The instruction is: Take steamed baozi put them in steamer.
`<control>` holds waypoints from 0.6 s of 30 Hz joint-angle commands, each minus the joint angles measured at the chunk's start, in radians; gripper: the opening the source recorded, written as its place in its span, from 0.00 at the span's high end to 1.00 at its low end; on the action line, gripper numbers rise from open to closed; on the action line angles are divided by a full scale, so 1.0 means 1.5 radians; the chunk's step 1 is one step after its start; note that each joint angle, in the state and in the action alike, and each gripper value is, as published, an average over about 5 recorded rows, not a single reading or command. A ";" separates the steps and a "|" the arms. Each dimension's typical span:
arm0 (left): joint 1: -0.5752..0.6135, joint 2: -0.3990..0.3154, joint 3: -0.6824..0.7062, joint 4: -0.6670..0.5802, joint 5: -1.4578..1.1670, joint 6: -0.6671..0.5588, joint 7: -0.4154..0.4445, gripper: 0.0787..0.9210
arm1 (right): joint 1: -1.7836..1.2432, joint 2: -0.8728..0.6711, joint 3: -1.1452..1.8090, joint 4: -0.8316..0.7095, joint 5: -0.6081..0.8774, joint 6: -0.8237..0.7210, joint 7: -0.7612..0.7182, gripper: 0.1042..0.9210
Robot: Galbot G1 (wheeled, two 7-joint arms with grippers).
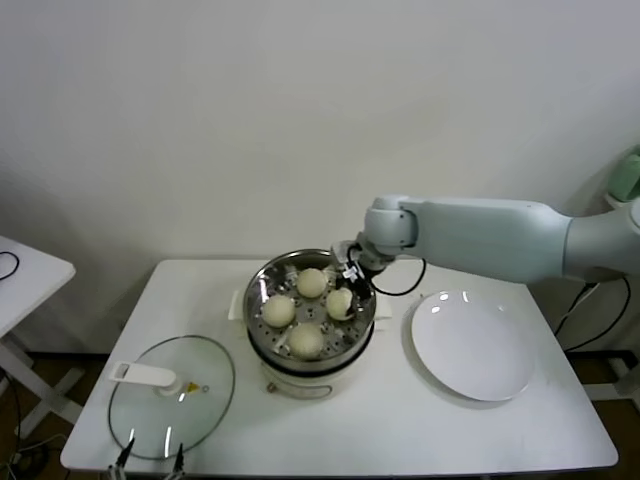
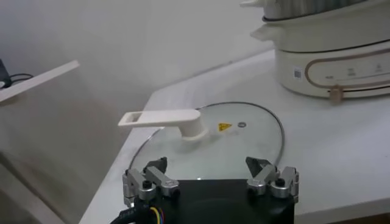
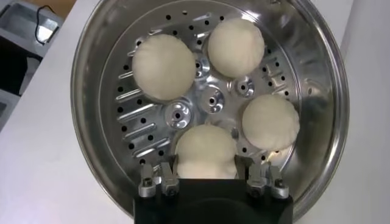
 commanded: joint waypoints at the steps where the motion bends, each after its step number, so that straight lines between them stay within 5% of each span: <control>1: 0.000 0.002 0.000 0.000 -0.001 -0.001 0.000 0.12 | -0.010 0.005 0.004 -0.011 -0.008 0.011 -0.007 0.33; 9: 0.001 0.004 0.001 -0.003 -0.001 0.000 0.000 0.12 | 0.037 -0.035 0.008 0.015 0.018 0.015 -0.003 0.13; 18: 0.002 0.005 0.002 -0.014 -0.002 0.001 0.001 0.12 | 0.024 -0.207 0.110 0.143 0.132 -0.059 0.172 0.12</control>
